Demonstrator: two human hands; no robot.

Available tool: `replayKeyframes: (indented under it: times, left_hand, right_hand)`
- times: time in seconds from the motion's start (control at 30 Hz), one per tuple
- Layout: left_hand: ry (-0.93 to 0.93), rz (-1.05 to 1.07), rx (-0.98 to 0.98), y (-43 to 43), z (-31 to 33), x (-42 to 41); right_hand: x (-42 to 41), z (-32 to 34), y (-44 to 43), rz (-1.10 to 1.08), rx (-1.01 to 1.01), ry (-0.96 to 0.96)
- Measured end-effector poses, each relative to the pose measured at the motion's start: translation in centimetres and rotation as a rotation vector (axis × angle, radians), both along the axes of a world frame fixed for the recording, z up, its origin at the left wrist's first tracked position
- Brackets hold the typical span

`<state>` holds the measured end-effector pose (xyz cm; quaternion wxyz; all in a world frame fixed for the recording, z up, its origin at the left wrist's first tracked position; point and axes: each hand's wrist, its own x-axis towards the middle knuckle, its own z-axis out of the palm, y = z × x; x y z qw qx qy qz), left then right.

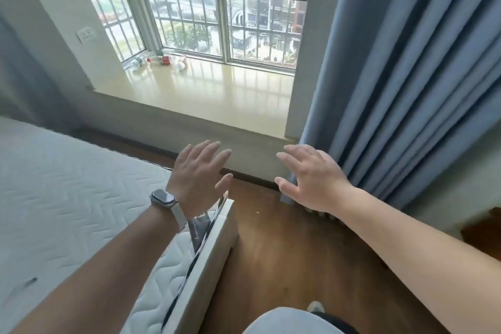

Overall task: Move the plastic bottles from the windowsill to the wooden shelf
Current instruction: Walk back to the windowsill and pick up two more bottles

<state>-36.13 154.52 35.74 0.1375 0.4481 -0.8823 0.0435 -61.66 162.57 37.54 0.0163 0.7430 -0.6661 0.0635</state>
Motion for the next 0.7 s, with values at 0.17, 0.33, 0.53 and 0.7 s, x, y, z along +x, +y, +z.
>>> replayKeyframes:
  times: [0.17, 0.33, 0.53, 0.7]
  left_hand:
    - [0.043, 0.122, 0.002, 0.6, -0.4, 3.9]
    - [0.023, 0.237, 0.004, 0.3, -0.8, 5.5]
    - [-0.03, 0.356, 0.049, -1.9, -1.6, 3.5]
    - [-0.038, 0.419, 0.082, -5.9, -2.0, -2.2]
  right_hand:
    - [3.1, 0.3, -3.7, 0.138, 0.043, 0.054]
    - [4.7, -0.1, -7.2, 0.252, 0.069, 0.048]
    - [2.4, -0.8, -12.9, 0.341, 0.088, 0.035]
    - [-3.5, -0.5, -18.4, 0.355, 0.092, -0.047]
